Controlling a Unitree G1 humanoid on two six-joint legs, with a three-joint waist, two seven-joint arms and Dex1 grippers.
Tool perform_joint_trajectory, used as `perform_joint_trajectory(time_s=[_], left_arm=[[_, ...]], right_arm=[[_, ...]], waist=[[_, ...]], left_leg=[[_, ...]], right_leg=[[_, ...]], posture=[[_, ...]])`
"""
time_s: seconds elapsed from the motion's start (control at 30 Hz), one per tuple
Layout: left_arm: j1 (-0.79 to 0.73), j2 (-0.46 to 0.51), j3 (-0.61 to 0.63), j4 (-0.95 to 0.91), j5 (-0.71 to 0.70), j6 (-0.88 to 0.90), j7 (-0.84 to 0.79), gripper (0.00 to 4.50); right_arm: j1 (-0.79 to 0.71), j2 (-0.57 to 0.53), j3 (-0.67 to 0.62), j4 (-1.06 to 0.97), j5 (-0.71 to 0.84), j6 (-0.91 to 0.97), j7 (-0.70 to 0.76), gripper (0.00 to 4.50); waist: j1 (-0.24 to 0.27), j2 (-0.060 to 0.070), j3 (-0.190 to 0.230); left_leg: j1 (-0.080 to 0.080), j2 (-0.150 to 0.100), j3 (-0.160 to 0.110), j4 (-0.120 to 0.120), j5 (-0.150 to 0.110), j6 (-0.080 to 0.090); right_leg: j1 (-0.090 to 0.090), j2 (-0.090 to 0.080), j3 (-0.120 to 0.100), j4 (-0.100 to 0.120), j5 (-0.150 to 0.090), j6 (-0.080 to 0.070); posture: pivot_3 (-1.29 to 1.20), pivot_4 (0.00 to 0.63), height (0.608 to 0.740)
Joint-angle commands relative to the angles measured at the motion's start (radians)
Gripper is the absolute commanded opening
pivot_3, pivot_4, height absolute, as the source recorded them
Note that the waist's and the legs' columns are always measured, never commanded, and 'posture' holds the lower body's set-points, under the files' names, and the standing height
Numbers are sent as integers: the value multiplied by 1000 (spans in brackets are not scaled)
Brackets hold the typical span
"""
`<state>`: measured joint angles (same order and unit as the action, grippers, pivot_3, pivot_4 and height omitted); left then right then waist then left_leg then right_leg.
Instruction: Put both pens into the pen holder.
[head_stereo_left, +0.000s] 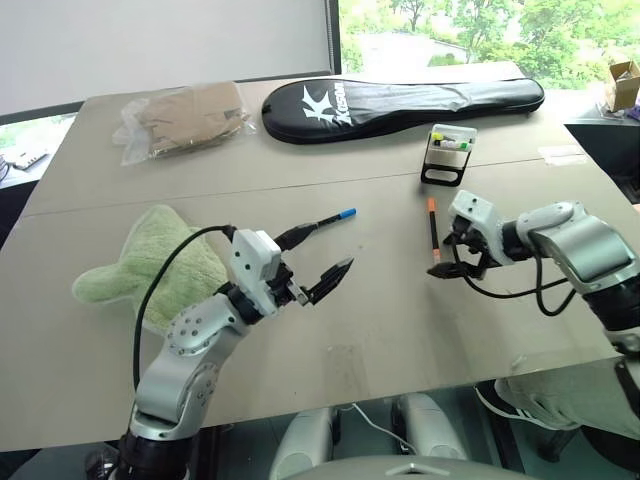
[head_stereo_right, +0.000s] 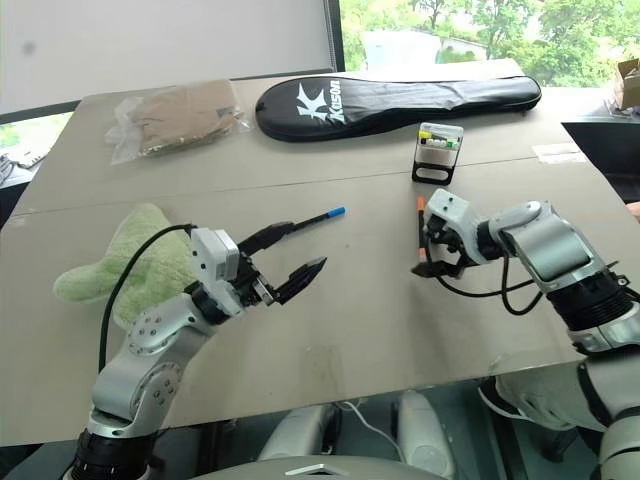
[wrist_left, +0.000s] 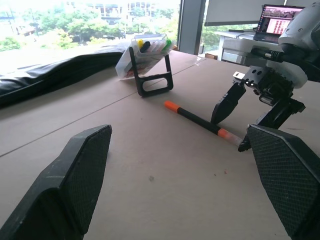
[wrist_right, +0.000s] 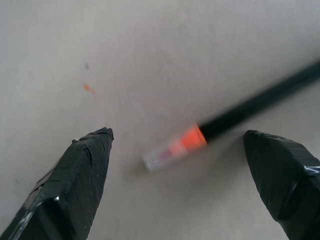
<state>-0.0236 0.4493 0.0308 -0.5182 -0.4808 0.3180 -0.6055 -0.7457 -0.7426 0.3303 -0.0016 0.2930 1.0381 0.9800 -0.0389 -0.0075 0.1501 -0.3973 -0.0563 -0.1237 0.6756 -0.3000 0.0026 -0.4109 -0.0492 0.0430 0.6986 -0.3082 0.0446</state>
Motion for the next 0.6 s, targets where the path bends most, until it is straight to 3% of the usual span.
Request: perform_joint_trajectory(time_s=[0.03,0.23,0.5,0.57,0.6], left_arm=[[1,7,23,-34,-20,7,6,4500],[-1,15,18,-77,-39,43,17,4500],[-31,42,24,-109,-60,96,21,4500],[-26,48,30,-108,-65,99,14,4500],[-22,51,30,-106,-66,97,10,4500]], right_arm=[[-4,10,-88,-102,42,137,-63,4455],[128,72,-173,-308,69,301,-219,4455],[250,163,-257,-377,28,351,-424,4455],[276,196,-282,-392,22,353,-470,3920],[288,208,-284,-398,19,350,-489,3439]], waist=[[2,0,0],[6,0,0],[2,-2,-3],[4,-3,-4],[5,-3,-4]], left_leg=[[0,0,0,0,0,0],[-1,0,-3,0,0,0],[0,-1,-2,0,0,0],[1,-1,-3,0,0,0],[1,-2,-3,0,0,0]], right_leg=[[0,0,0,-1,0,0],[0,-1,-2,-1,0,0],[1,-1,-2,0,0,0],[2,-1,-2,0,0,0],[3,-1,-2,0,0,0]], posture=[[0,150,740],[0,150,740],[0,150,740],[0,150,740],[0,150,740]])
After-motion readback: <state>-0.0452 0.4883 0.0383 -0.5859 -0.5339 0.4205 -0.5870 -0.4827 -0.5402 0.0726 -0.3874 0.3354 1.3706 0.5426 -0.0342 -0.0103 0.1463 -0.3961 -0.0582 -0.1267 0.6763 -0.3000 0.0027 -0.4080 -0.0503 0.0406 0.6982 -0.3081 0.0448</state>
